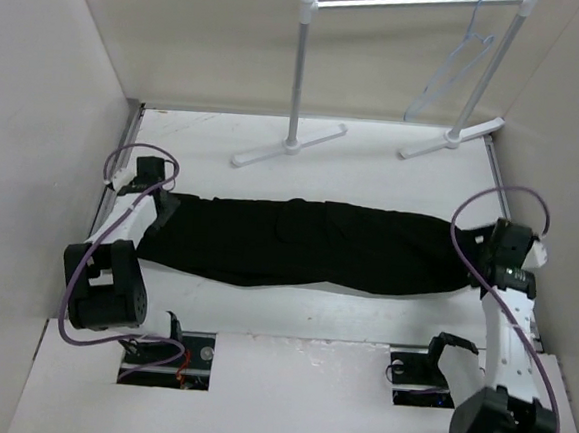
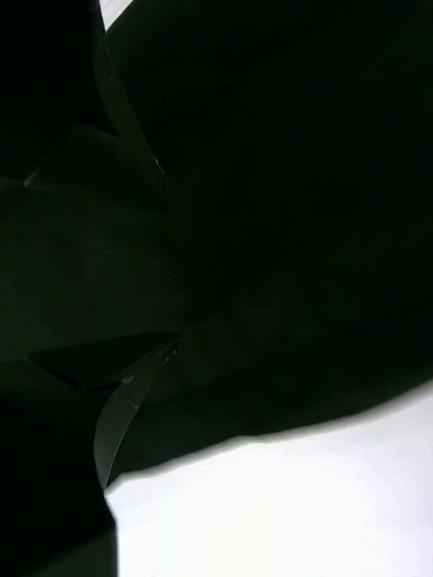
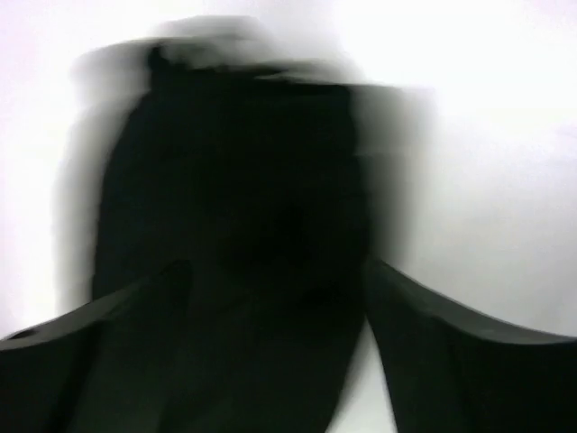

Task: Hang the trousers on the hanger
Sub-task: Fold the trousers at the center of the board.

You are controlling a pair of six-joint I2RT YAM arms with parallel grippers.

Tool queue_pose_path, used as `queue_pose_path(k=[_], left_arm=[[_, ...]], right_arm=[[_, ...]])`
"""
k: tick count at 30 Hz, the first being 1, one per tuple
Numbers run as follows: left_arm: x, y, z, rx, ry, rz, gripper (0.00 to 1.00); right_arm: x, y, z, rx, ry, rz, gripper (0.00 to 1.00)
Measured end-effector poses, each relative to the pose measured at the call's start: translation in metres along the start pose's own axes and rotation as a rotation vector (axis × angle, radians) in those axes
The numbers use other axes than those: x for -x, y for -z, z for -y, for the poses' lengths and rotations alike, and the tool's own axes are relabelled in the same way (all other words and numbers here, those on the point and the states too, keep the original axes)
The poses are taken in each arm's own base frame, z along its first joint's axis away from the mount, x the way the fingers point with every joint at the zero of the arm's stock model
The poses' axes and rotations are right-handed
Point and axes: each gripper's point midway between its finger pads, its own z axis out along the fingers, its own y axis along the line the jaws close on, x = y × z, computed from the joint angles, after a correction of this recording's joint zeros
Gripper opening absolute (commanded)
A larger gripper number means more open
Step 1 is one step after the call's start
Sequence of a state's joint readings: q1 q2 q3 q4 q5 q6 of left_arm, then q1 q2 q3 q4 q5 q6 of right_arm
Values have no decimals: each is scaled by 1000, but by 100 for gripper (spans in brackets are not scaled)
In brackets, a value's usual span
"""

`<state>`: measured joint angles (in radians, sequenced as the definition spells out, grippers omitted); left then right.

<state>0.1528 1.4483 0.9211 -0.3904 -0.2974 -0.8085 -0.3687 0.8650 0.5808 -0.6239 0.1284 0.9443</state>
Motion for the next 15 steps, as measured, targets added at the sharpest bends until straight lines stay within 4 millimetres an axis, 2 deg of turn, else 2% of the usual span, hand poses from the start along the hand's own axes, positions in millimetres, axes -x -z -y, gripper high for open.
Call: queue_pose_path(k=[3, 4, 6, 7, 8, 10, 13, 15], left_arm=[[-25, 10, 3, -41, -4, -30, 51], [-29, 18, 10, -73, -12, -27, 52], [-33, 38, 35, -175, -34, 0, 53], [-34, 49, 47, -225, -43, 13, 53], [-35, 59, 57, -269, -50, 24, 54], [-32, 69, 68, -318, -44, 47, 54], [-25, 66, 69, -325, -15, 75, 54], [-28, 56, 59, -300, -3, 73, 54]], right_arm=[[24, 58, -84, 275, 84, 86, 86], [23, 72, -101, 334, 108, 101, 86], [-4, 93, -123, 429, 193, 64, 86], [-23, 99, -126, 451, 241, 27, 86], [-37, 99, -123, 446, 284, 0, 80], [-47, 89, -113, 398, 322, -13, 64], [-32, 66, -96, 302, 307, 19, 22], [-14, 50, -85, 239, 264, 44, 10]])
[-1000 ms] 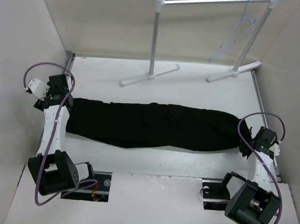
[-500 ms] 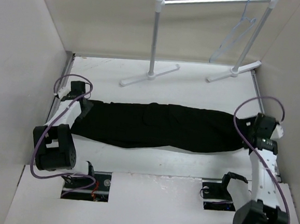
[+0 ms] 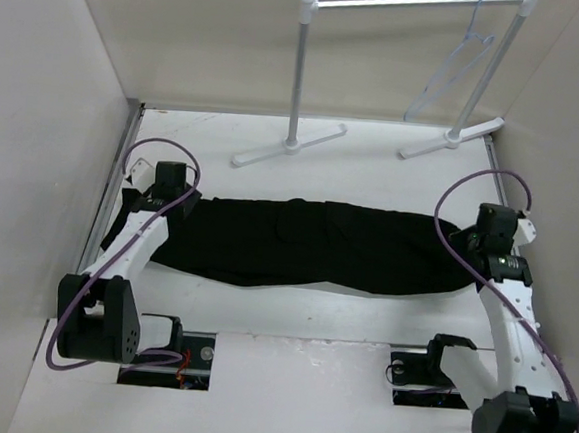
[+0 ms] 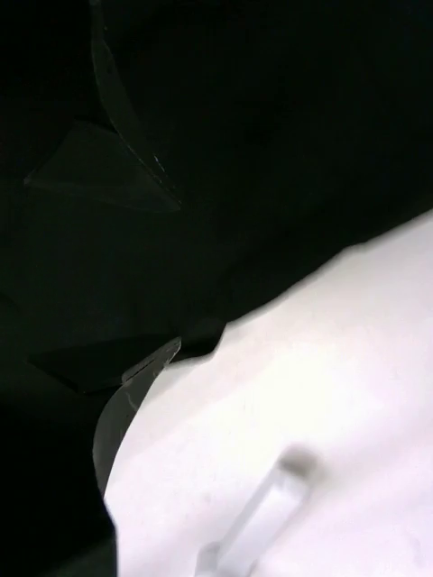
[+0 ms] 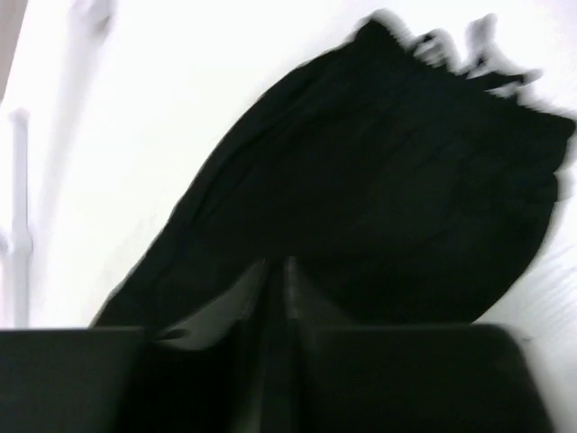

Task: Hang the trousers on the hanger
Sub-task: Fold the trousers at the center of the board.

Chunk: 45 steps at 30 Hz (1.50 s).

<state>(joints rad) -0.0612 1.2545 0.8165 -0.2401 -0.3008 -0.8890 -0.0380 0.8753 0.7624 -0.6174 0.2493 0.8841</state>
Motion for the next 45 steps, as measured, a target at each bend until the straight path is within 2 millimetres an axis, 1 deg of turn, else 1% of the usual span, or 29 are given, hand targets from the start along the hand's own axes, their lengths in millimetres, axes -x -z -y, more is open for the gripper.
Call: queue_pose_path(k=[2, 3, 4, 5, 6, 7, 9, 10, 12, 13, 15, 19, 22, 25, 27, 29, 33, 35, 37, 38, 40, 42, 45], left_arm=[[-9, -5, -16, 38, 1, -17, 54], [-13, -6, -22, 52, -1, -26, 55], [-17, -6, -26, 57, -7, -34, 55], [-21, -3, -26, 53, -15, -41, 56], [-25, 2, -22, 35, -26, -46, 56], [-29, 8, -15, 3, -40, -47, 57], [-38, 28, 5, -88, -72, -52, 57], [-42, 38, 14, -132, -84, -54, 57], [-52, 57, 31, -218, -113, -67, 57], [-57, 64, 37, -247, -125, -75, 57], [-68, 71, 41, -277, -151, -94, 58], [-91, 72, 35, -278, -201, -139, 58], [-105, 69, 28, -265, -230, -176, 58], [-112, 68, 26, -259, -243, -199, 58], [-113, 68, 26, -261, -244, -204, 58], [-113, 68, 26, -264, -243, -206, 58], [-113, 68, 26, -263, -242, -206, 58], [-112, 69, 26, -265, -241, -205, 58], [-110, 71, 27, -272, -237, -201, 58], [-109, 72, 27, -275, -235, -198, 58], [-107, 76, 27, -281, -232, -194, 58], [-105, 79, 25, -277, -238, -194, 58], [-103, 89, 30, -281, -257, -197, 58]], right_arm=[[12, -11, 20, -61, -56, 17, 10], [17, -15, 31, -87, -84, 26, 14], [21, -18, 41, -111, -107, 33, 23], [24, -21, 53, -139, -130, 44, 36], [26, -23, 64, -164, -151, 54, 50], [27, -25, 76, -192, -167, 60, 61], [25, -28, 98, -244, -191, 63, 76], [22, -30, 108, -269, -202, 61, 82], [16, -33, 124, -307, -213, 51, 88], [12, -34, 128, -316, -216, 43, 90], [3, -38, 131, -319, -214, 12, 93], [-16, -51, 133, -302, -221, -62, 91], [-29, -58, 135, -290, -238, -109, 85], [-33, -67, 136, -282, -281, -127, 78], [-29, -73, 133, -263, -304, -119, 74], [-25, -81, 127, -239, -321, -115, 66], [-22, -94, 119, -200, -361, -116, 38], [-20, -96, 117, -187, -383, -107, 29], [-13, -93, 114, -171, -395, -77, 25], [-7, -90, 112, -163, -396, -53, 25], [10, -79, 105, -149, -391, 10, 23], [35, -64, 94, -131, -379, 86, 23], [85, -32, 67, -73, -355, 215, 23]])
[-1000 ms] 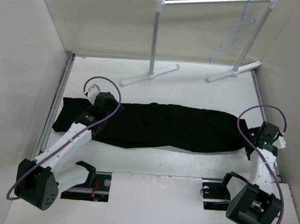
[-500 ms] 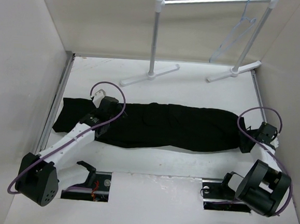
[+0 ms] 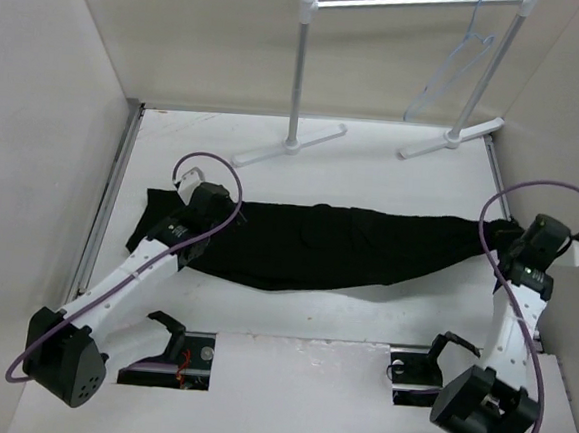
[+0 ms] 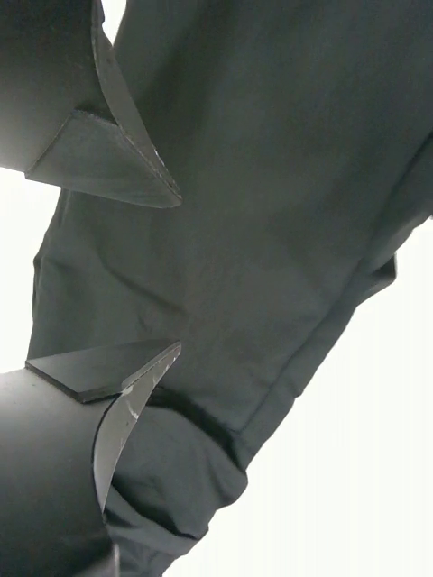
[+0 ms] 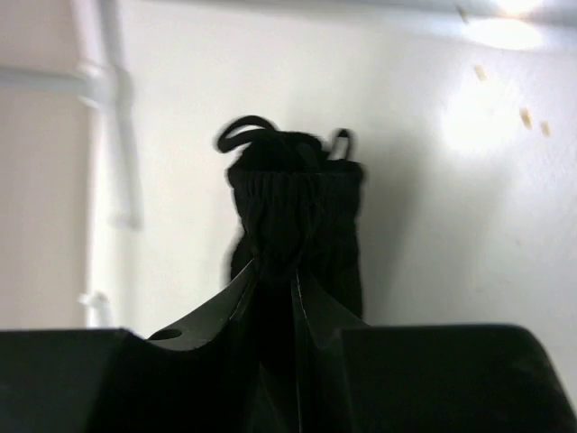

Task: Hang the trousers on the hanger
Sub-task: Fold the trousers at the center of the board.

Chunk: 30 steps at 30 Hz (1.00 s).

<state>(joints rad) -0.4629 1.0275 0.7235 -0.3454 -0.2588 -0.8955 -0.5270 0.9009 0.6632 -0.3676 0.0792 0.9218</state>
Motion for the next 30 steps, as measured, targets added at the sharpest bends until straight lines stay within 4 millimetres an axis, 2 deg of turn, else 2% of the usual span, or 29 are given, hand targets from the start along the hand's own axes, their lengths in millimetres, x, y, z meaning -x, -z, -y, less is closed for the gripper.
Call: queue_pose_path(k=[2, 6, 9, 11, 13, 15, 18, 22, 26, 30], left_arm=[[5, 10, 15, -26, -13, 4, 58], [20, 39, 65, -127, -49, 31, 58], [23, 65, 99, -204, -79, 43, 58], [22, 76, 109, -228, -96, 44, 59], [26, 82, 108, -217, -102, 51, 59], [34, 82, 99, -185, -96, 67, 60], [54, 84, 74, -119, -66, 104, 61], [90, 99, 36, -70, 19, 205, 62], [107, 109, -2, -24, 99, 283, 62], [109, 103, -35, 45, 155, 309, 63]], right_arm=[[29, 21, -28, 62, 12, 77, 23], [73, 62, -75, 158, 54, 196, 24], [80, 82, -103, 224, 107, 211, 23], [70, 93, -119, 271, 157, 186, 23], [51, 103, -134, 323, 212, 137, 23], [26, 116, -148, 379, 265, 72, 24], [-19, 143, -172, 467, 358, -34, 25], [-81, 192, -213, 605, 469, -165, 25], [-147, 235, -250, 698, 549, -265, 25], [-229, 271, -285, 759, 626, -349, 26]])
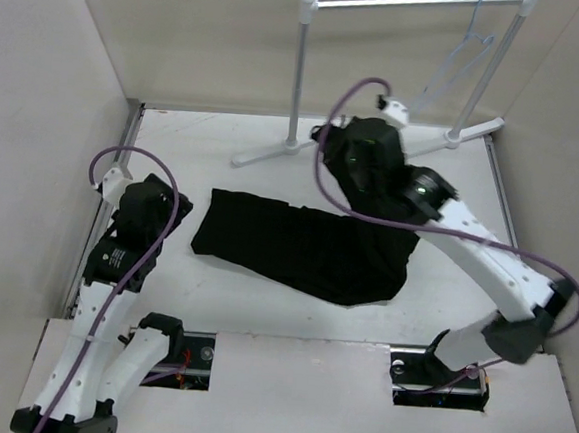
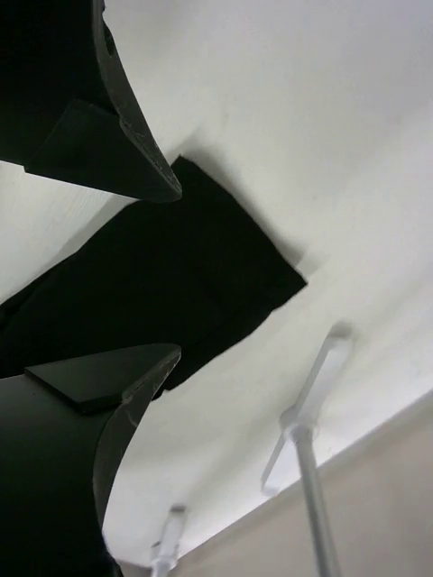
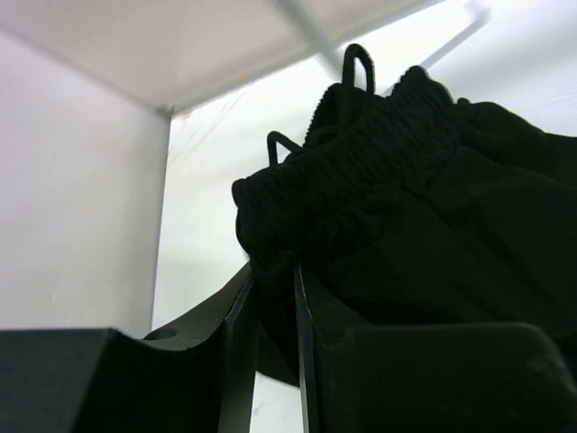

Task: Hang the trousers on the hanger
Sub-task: Fold the trousers at the center of the board.

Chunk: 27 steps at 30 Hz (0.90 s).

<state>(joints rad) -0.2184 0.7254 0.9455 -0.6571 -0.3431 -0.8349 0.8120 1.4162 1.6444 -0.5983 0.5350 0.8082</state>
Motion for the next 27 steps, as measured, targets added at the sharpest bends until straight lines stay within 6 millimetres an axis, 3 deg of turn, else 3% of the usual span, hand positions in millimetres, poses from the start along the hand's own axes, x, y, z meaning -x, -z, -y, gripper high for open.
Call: queue_pose_path(k=[3, 6, 10, 13, 16, 19, 21, 24, 27], left_arm=[[-1, -10, -31, 86, 34, 17, 63], [-1, -15, -62, 175, 74, 34, 64], [6, -12, -90, 259, 124, 70, 64], [11, -9, -98, 289, 127, 96, 64], [16, -5, -104, 322, 120, 121, 64], [23, -5, -101, 330, 113, 137, 64], [23, -11, -94, 315, 100, 124, 63], [6, -30, -77, 281, 51, 38, 61], [-26, -53, -63, 265, -29, -81, 61]], right_arm=[[-45, -28, -54, 50, 48, -66, 26], [-103, -53, -111, 120, 90, -138, 32], [-197, -70, -163, 199, 145, -245, 59], [-269, -65, -175, 234, 202, -361, 66], [-325, -46, -163, 232, 281, -486, 69], [-336, -28, -141, 215, 316, -543, 68], [-320, -16, -115, 189, 323, -558, 59], [-264, -10, -75, 160, 267, -518, 34], [-198, -16, -39, 137, 168, -429, 26]])
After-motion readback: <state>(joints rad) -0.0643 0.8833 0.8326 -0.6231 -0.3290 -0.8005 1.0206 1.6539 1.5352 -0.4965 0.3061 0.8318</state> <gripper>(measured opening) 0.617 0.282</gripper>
